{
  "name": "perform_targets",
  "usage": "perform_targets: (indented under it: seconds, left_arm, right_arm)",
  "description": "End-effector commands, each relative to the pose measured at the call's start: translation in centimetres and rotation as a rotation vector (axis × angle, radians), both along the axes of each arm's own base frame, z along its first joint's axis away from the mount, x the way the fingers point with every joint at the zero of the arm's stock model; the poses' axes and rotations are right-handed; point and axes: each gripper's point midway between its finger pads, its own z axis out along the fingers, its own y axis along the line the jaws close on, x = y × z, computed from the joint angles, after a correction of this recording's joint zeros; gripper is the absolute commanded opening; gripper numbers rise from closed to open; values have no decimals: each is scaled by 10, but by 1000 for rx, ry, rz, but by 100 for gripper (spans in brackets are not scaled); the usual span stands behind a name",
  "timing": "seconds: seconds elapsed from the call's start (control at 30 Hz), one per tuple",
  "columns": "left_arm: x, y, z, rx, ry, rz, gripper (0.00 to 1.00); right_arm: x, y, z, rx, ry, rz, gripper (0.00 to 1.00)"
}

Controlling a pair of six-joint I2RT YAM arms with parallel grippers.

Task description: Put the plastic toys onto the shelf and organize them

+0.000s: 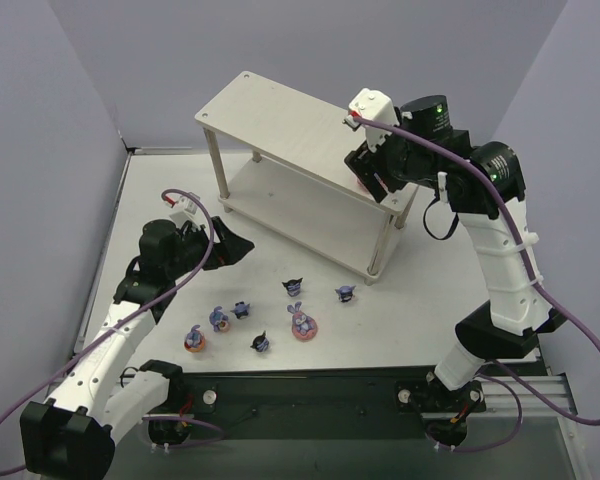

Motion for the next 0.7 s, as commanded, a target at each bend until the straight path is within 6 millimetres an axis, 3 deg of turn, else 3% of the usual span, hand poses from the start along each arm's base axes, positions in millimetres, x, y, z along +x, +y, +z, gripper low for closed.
perform_targets:
  seconds: [0.0,0.07,0.1,0.13,0.3,0.43,0.47,0.63,0.67]
  left_arm:
    - [4,-1,26,-26,-85,-8,97]
    - [6,-1,37,-27,-115,-8,97]
    - [7,-1,41,-28,-124,-9,97]
    - [8,-2,52,-31,-148,-11,97]
    - [4,-8,80,-29,-208,-66,97]
    - [-3,-12,88,-24,-237,-112,97]
    - [-5,-13,85,-15,-227,-118,97]
    - [-13,-16,72,18,-173,-112,97]
    - [-17,-19,64,32,-143,-113,97]
  right_arm:
    - [-1,-21,39,73,-134,-108,63]
    - [-5,-28,59,148,-194,-151,63]
    - [-4,-28,54,166,-186,-171,63]
    - [-11,-33,70,231,-228,-190,63]
    - [-40,-30,59,489,-121,-257,61]
    - [-70,-36,34,611,-12,-312,61]
    - [-72,-35,16,599,35,-327,61]
    - [-104,-40,-27,612,184,-360,60]
    - [-108,-39,-48,584,232,-366,60]
